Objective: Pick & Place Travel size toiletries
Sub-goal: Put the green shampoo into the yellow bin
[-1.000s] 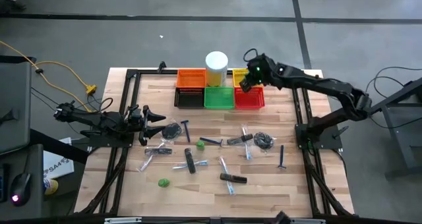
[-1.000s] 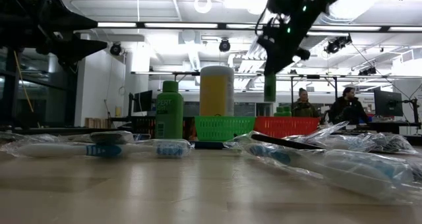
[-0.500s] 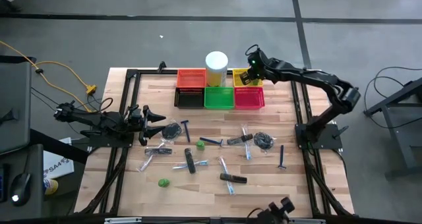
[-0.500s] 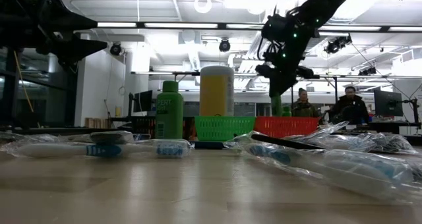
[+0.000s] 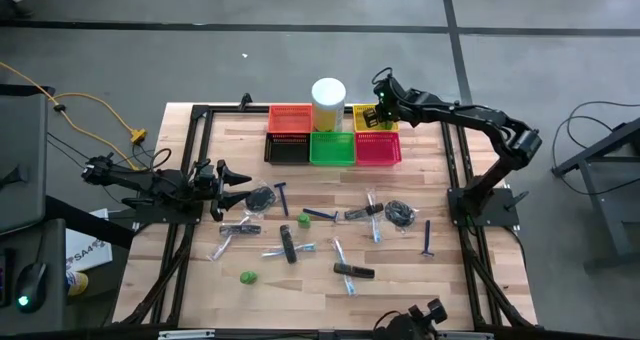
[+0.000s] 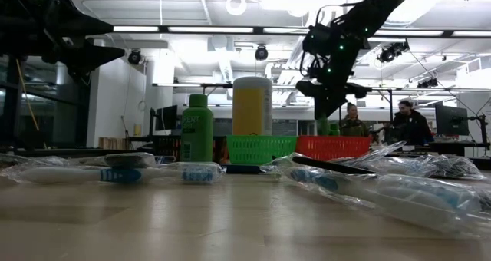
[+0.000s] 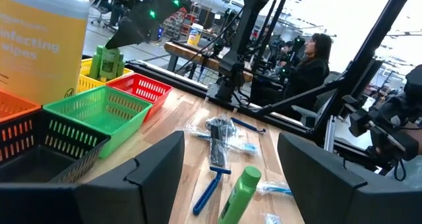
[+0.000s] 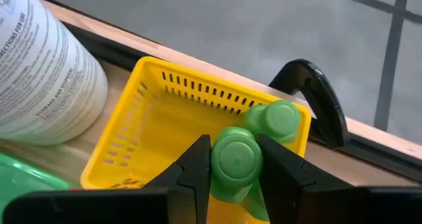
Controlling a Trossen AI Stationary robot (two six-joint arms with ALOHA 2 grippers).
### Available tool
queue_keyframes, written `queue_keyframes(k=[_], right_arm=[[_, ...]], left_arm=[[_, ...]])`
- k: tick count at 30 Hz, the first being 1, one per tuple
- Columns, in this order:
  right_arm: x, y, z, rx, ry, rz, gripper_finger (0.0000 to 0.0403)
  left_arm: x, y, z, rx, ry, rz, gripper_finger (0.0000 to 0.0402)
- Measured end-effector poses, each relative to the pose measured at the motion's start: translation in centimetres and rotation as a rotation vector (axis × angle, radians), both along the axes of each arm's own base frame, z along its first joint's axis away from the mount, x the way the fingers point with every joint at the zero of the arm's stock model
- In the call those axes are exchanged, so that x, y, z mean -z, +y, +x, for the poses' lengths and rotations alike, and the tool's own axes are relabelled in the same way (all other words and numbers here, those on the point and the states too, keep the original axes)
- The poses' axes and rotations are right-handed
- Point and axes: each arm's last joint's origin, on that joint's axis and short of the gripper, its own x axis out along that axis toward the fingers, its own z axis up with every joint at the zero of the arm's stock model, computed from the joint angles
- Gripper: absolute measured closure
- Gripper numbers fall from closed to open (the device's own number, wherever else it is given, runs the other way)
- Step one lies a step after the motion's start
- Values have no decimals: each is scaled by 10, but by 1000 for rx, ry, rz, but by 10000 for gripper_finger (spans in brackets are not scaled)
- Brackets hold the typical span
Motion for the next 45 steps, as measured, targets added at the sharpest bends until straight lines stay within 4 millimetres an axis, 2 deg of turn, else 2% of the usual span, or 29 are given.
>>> queue_keyframes(k=[9,45], right_arm=[[13,4,-5,45,14,29,311],[22,3,-2,59,5,52,296]], left_arm=[[0,0,0,0,0,0,156],[0,0,0,-2,1,1,156]])
